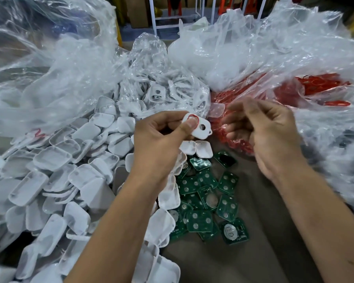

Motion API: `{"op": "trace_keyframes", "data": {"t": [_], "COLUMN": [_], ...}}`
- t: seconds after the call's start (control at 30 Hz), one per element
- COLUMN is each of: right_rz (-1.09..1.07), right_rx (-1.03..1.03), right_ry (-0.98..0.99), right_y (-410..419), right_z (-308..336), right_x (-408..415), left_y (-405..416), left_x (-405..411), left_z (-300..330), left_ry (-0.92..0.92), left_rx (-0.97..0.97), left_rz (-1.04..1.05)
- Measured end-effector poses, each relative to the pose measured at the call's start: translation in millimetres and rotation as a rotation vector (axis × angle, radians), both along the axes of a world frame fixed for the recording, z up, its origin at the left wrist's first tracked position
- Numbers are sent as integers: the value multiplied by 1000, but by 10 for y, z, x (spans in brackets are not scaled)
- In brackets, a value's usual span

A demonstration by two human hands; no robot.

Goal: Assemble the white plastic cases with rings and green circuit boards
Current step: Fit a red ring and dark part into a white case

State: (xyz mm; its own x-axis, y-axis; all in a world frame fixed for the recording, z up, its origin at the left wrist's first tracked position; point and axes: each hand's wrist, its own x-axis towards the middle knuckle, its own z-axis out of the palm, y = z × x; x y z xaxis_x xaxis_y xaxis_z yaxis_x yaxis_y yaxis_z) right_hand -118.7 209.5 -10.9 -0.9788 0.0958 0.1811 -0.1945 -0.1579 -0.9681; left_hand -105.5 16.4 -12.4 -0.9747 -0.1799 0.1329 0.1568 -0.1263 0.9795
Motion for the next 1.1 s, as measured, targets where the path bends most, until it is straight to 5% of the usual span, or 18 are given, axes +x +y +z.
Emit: {"op": "trace_keyframes", "data": {"t": [0.1, 0.27, 0.47, 0.63, 0.77, 0.83, 1.1], "right_rz": [-121, -32, 263, 176, 157, 204, 248], "right_rx": [227, 1032, 1276, 1048, 302, 121, 187], "right_ry": [9, 171, 59, 94, -41, -54, 28], "right_y": [108, 76, 152, 104, -18, -74, -127], "right_z": [18, 18, 99, 41, -32, -64, -69], "right_x": [-33, 31, 89, 101, 99, 113, 144], "left_y": [-70, -89, -94, -27, -17, -30, -118], "left_x": [-14, -3, 15, 43, 72, 85, 45], "left_z": [32, 46, 100, 138, 165, 156, 144], "left_ry": [-40, -96, -118, -167, -165, -184, -213], "left_rx": [55, 119, 198, 143, 174, 148, 168], "left_rz": [17, -33, -8, 39, -24, -52, -206]}}
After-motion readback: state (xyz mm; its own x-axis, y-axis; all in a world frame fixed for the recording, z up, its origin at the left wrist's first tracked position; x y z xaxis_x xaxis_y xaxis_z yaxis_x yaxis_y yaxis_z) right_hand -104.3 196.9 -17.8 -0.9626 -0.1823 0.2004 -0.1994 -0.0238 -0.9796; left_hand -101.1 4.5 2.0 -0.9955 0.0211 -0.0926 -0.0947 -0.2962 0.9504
